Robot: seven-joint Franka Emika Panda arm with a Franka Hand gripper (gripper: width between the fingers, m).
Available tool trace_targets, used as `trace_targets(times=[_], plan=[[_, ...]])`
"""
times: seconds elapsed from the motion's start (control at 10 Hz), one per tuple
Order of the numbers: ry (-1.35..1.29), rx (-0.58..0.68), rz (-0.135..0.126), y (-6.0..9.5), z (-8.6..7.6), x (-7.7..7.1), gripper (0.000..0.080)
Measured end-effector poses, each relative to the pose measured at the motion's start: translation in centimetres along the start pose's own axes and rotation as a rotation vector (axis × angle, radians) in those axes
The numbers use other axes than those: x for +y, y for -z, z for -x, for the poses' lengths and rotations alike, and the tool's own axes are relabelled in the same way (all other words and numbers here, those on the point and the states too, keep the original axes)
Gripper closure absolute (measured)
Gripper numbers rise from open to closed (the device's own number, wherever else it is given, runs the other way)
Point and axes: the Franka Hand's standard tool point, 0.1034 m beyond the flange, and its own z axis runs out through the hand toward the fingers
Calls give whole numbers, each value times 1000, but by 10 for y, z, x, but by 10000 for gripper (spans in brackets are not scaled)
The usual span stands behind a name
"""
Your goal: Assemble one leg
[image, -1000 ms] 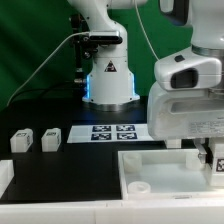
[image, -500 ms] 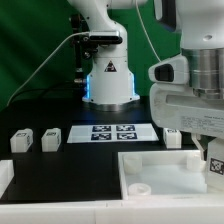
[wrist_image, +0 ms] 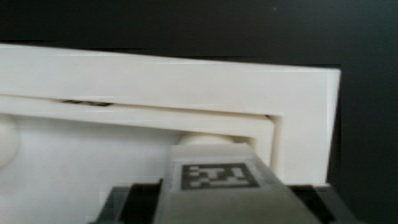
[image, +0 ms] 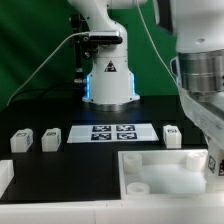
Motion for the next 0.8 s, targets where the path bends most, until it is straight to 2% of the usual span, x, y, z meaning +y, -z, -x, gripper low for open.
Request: trace_targets(times=[0.2,0.3,0.4,0.6,0.8], plan=[[-292,-6,-27,-2,7,-3,505],[-280,-3,-27,-2,6,-2,426],[-265,-3,-27,-2,7,-2,426],[-156,-2,-26,-2,7,-2,180],[175,11,-16,2,4,-1,159]])
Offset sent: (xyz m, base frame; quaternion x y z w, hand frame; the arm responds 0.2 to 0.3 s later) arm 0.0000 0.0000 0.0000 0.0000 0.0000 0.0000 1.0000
